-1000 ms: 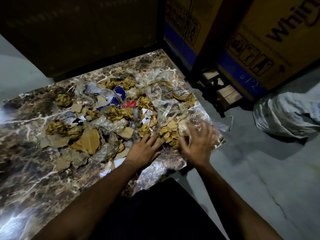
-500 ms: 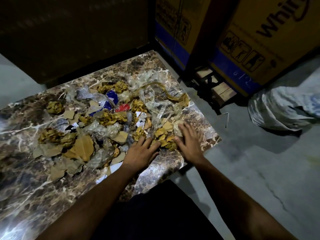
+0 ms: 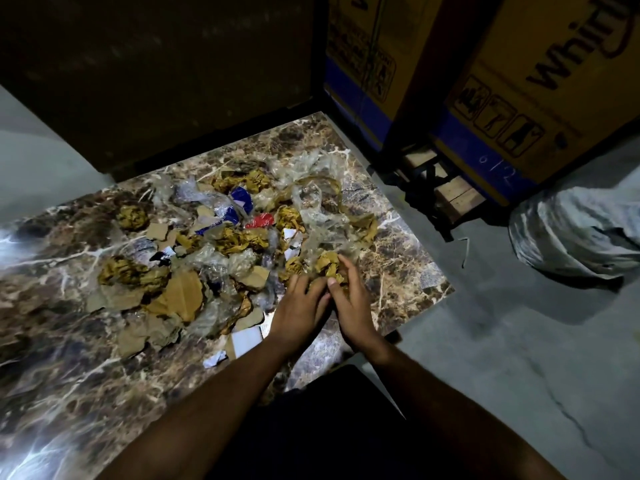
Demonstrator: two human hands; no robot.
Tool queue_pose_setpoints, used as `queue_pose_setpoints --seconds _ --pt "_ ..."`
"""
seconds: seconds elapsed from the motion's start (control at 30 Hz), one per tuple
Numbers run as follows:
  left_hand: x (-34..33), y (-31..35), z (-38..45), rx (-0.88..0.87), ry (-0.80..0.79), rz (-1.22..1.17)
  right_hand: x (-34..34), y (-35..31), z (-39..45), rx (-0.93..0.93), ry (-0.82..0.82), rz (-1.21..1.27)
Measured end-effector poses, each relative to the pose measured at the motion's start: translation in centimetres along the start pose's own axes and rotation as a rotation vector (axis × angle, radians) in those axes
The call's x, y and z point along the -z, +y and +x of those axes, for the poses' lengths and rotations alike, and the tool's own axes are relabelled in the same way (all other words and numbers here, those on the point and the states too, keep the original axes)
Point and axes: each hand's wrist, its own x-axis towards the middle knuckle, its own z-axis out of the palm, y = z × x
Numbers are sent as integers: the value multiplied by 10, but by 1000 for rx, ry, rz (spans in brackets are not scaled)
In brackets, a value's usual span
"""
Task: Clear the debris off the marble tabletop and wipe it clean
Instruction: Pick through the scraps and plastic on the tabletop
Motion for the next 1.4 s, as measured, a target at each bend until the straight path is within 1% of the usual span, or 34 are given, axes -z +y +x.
queue_pose_setpoints --seconds 0.07,0.13,0.23,0.33,0.43,0.5,0.53,0.6,0.67,0.73,0.8,0.83,0.87,0.9,0.97,1.07,1.13,1.27,1.4 --pt "8 6 2 44 62 -104 -7 -11 -1 -41 36 98" --pt "20 13 6 61 145 -218 -15 -23 -3 -32 70 150" --pt "48 29 10 49 339 -379 -28 -54 -2 46 101 196" --pt "86 42 12 52 567 -489 -44 -96 1 191 112 245" --pt "125 37 16 63 754 -475 -67 -133 10 270 42 284" --pt "146 19 16 78 827 -391 -86 -152 18 315 -9 273" --pt "154 7 15 98 835 -353 -96 -158 23 343 -26 249" --pt "165 -24 8 180 797 -306 -117 -162 33 380 -63 131" --pt "164 -61 -2 277 701 -271 -138 -155 42 414 -102 -79" --pt "150 -95 -13 351 531 -178 -152 -139 49 452 -129 -390" --pt "137 -117 -25 407 299 -49 -158 -125 51 476 -183 -673" --pt "133 -123 -29 427 214 -14 -159 -122 51 476 -210 -751" --pt "130 -127 -33 445 173 -7 -157 -120 50 476 -223 -783" --pt "132 -127 -37 461 170 -22 -156 -121 49 487 -222 -784" --pt "144 -124 -42 481 220 -90 -152 -126 44 536 -194 -763" --pt "161 -120 -50 435 277 -229 -145 -134 38 568 -158 -733" --pt "170 -121 -58 405 272 -292 -141 -137 31 546 -156 -698" --pt "182 -118 -74 314 269 -268 -128 -138 10 535 -140 -611" --pt "188 -108 -83 199 267 -213 -103 -129 -18 555 -45 -581"
